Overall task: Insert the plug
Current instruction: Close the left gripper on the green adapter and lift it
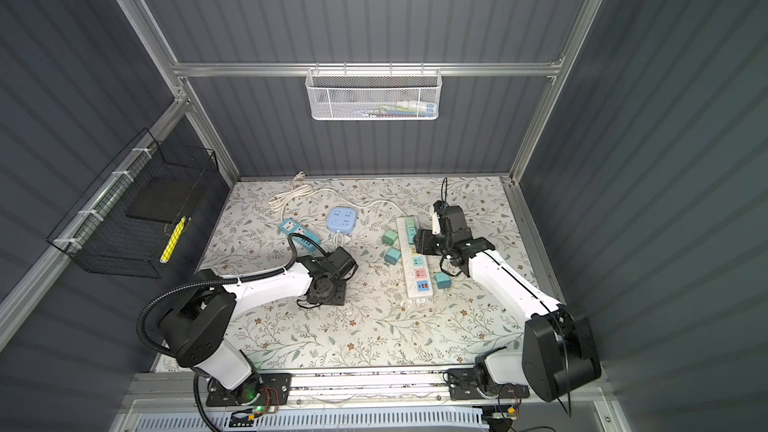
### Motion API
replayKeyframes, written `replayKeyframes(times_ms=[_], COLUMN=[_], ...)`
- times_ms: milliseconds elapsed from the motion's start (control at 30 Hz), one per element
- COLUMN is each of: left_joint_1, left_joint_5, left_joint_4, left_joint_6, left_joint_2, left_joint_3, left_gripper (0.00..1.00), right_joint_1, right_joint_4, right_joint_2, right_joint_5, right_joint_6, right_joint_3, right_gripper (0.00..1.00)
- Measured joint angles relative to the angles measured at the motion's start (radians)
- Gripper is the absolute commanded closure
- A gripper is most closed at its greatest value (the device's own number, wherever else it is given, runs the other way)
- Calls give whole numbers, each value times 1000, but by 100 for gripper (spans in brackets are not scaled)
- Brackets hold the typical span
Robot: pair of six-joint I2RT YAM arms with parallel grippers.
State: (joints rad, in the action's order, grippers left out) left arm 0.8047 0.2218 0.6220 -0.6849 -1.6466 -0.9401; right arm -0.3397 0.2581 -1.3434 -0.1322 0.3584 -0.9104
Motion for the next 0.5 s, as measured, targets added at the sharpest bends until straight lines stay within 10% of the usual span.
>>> replayKeyframes(times_ms=[500], left_joint_1=[-4], left_joint_5=[51], left_joint_4=[-26], left_joint_6=[17], left_joint_2=[2], left_joint_3=[20], left_gripper=[50], right_joint_1=[0], right_joint_4=[5], right_joint_2=[-2], right_joint_5=[-18], right_joint_6=[-1], right_joint_3=[0], right_gripper=[39])
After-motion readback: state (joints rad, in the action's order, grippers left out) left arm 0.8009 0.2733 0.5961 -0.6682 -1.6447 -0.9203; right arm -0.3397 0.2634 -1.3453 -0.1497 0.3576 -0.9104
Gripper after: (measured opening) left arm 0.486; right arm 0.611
